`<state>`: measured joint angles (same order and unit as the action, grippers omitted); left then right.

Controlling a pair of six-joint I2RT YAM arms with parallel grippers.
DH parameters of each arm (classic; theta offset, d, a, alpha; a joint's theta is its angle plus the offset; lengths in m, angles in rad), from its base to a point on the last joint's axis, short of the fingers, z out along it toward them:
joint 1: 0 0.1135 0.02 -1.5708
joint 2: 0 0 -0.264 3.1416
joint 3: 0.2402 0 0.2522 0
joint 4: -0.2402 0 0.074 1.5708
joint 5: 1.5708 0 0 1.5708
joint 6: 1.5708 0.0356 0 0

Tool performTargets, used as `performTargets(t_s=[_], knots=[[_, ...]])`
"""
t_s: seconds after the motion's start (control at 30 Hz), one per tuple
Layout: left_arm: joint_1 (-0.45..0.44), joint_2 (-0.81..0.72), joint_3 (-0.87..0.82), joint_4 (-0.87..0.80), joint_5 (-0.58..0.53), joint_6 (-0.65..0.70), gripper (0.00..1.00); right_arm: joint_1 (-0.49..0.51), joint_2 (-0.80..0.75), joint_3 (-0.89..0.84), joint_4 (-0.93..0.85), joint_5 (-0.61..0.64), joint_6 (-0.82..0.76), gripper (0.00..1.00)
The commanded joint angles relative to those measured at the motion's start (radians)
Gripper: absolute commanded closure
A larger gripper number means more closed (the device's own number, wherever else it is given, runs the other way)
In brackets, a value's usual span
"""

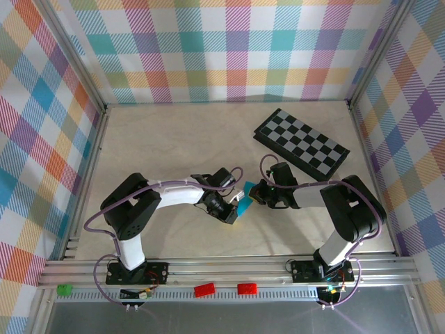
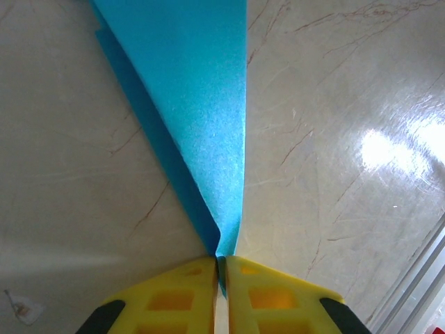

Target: Fold a paper plane with a square sheet of paper (pick it up from the middle)

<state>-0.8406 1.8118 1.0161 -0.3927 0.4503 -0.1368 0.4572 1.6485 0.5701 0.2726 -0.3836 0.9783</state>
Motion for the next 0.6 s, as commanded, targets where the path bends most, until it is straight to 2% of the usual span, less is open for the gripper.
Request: performTargets(t_s=[0.0,0.17,0.27,0.37,0.5,0.57], knots=[[-0.02,-0.015,-0.039,-0.064,-0.002,0.011,0.91,-0.003,0.055,-0.045,-0.158,0.081,-0.018,0.98],[-0.021,-0.029,-0.037,-0.08,0.007,0.014,0.94,-0.003,0.054,-0.045,-0.158,0.081,-0.017,0.98],[-0.021,-0.032,-0.039,-0.086,0.019,0.016,0.9,-0.003,0.057,-0.044,-0.158,0.081,-0.018,0.98],[-0.021,-0.048,-0.055,-0.093,0.015,0.02,0.92,-0.003,0.057,-0.044,-0.159,0.08,-0.018,0.98],[-0.021,-0.046,-0.065,-0.085,0.034,0.023,1.0,-0.003,0.059,-0.042,-0.155,0.077,-0.019,0.98],[-0.021,-0.045,-0.065,-0.089,0.024,0.023,1.0,-0.003,0.062,-0.04,-0.154,0.075,-0.019,0.98]])
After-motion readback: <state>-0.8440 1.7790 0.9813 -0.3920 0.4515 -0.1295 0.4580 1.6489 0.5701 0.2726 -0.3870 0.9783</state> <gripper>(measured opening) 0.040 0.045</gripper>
